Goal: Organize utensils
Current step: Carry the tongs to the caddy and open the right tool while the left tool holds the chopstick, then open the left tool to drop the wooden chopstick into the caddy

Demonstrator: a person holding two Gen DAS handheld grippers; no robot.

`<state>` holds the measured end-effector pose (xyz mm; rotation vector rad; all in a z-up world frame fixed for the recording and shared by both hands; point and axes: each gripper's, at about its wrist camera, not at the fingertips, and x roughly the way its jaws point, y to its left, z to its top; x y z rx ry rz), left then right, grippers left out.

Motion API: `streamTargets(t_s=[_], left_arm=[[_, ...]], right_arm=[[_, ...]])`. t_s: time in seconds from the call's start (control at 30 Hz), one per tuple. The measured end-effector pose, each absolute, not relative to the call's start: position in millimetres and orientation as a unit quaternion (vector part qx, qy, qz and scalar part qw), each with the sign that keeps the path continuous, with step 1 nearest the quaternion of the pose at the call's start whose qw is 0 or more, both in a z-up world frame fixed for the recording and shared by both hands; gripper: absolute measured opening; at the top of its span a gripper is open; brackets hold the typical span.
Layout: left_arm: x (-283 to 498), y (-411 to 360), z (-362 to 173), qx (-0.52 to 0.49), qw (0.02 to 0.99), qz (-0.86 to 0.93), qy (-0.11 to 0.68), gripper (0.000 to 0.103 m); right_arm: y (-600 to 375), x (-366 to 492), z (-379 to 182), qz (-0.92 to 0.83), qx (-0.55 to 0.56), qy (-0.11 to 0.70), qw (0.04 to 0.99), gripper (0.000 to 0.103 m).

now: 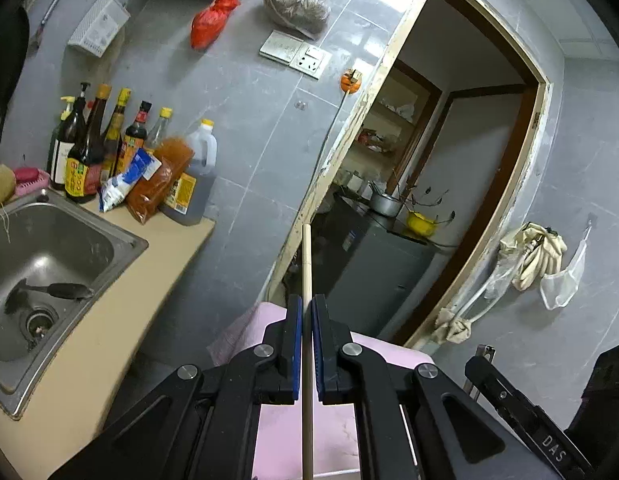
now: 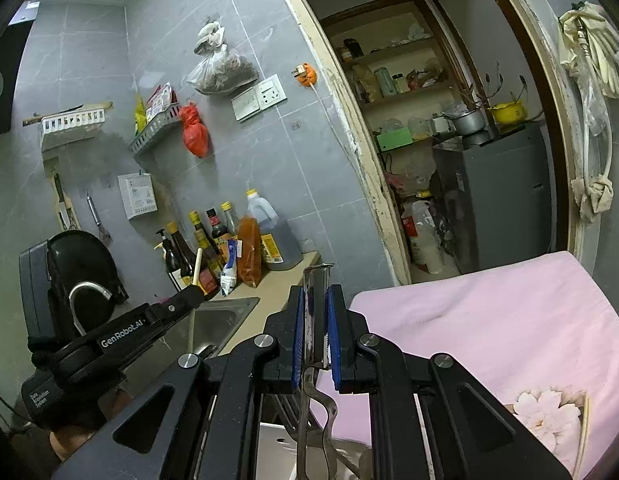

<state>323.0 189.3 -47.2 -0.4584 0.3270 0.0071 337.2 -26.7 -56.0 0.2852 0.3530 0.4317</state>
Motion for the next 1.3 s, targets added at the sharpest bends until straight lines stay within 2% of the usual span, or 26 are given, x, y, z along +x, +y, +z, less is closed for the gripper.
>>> streamTargets(t_s=[0.33,0.67,0.77,0.9,1.0,1.03,1.07,1.13,1.2,1.27,1.3], left_arm=[[311.9,172.5,-57.1,-0.189,0.971,0.021,0.145,0.006],[300.0,178.0,-62.0,-0.178,0.968,0.007,0.175,0.006],[294.0,180.6,-62.6,-0.169,0.967,-0.005,0.189,0.006],[287.9,181.9,-60.8,-0.161,0.964,-0.019,0.211,0.006],[281.9,182.4,-57.3,-0.158,0.962,-0.025,0.222,0.009],[279.6,182.3,-55.5,-0.158,0.961,-0.028,0.225,0.016],[277.6,182.5,-53.8,-0.160,0.960,-0.029,0.226,0.027],[272.4,182.6,-48.9,-0.165,0.959,-0.029,0.228,0.038],[266.8,182.0,-42.1,-0.170,0.959,-0.028,0.224,0.044],[261.0,179.0,-33.8,-0.169,0.960,-0.025,0.220,0.061],[257.6,177.4,-29.1,-0.170,0.961,-0.025,0.216,0.066]], right_arm=[[-26.7,332.3,-64.8,0.218,0.134,0.174,0.951,0.011],[-28.1,320.9,-67.1,0.223,0.118,0.192,0.948,0.011],[-29.0,317.1,-66.2,0.226,0.116,0.199,0.947,0.017],[-33.8,306.4,-62.3,0.226,0.127,0.200,0.945,0.038],[-38.7,298.0,-53.7,0.221,0.125,0.194,0.948,0.040],[-40.7,295.5,-50.5,0.217,0.125,0.191,0.949,0.046],[-43.3,292.5,-46.6,0.213,0.125,0.187,0.951,0.049],[-51.7,284.0,-36.3,0.200,0.124,0.178,0.956,0.059],[-59.7,277.0,-27.1,0.186,0.117,0.172,0.960,0.066],[-67.5,270.1,-19.4,0.172,0.111,0.167,0.964,0.074],[-72.0,266.4,-14.8,0.166,0.108,0.164,0.966,0.077]])
